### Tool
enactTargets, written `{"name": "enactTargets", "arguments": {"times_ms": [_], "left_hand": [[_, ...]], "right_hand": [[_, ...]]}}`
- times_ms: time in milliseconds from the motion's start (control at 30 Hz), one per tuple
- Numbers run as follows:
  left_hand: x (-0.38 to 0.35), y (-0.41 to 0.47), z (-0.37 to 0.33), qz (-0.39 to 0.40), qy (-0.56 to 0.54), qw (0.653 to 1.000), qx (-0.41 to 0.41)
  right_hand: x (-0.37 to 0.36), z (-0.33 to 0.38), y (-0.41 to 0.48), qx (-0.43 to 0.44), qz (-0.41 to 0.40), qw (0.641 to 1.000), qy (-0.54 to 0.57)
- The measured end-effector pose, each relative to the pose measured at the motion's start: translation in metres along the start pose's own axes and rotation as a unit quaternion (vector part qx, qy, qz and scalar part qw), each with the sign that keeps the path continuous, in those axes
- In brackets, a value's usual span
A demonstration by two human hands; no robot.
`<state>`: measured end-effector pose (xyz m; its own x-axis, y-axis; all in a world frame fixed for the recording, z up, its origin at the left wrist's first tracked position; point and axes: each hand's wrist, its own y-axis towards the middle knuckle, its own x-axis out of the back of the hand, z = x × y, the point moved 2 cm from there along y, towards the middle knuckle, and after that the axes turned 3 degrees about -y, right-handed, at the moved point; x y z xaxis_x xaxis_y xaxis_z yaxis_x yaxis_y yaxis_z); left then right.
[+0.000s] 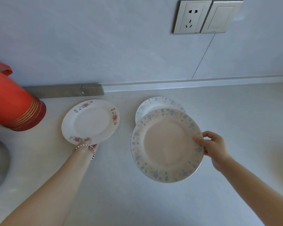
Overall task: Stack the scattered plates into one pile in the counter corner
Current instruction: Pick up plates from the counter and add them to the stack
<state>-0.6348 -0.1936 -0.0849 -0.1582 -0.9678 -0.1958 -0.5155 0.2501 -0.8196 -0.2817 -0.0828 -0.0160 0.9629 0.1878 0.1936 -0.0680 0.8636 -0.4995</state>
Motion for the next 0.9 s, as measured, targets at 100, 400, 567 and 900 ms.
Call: {"name": "enactTargets", "arguments": {"times_ms": [100,400,567,900], "left_hand": [[0.003,-0.007,-0.001,0.009,-0.032,0.999,0.005],[-0.012,-0.076,0.017,0.112,-0.006,0.993,-0.026],[-0.057,-0.134,0.052,0.255,0.111,0.958,-0.068],[-0.149,-0.259,0.217,0.366,0.218,0.903,-0.057]], "right_hand": [[0.009,-0.006,-0.002,-0.005,-0.017,1.0,-0.004],[0.06,-0.013,-0.016,-0.004,-0.063,0.997,0.04],[0.125,-0.018,-0.033,-0.013,-0.123,0.987,0.102],[0.323,-0.05,-0.094,-0.008,-0.307,0.922,0.234]]}}
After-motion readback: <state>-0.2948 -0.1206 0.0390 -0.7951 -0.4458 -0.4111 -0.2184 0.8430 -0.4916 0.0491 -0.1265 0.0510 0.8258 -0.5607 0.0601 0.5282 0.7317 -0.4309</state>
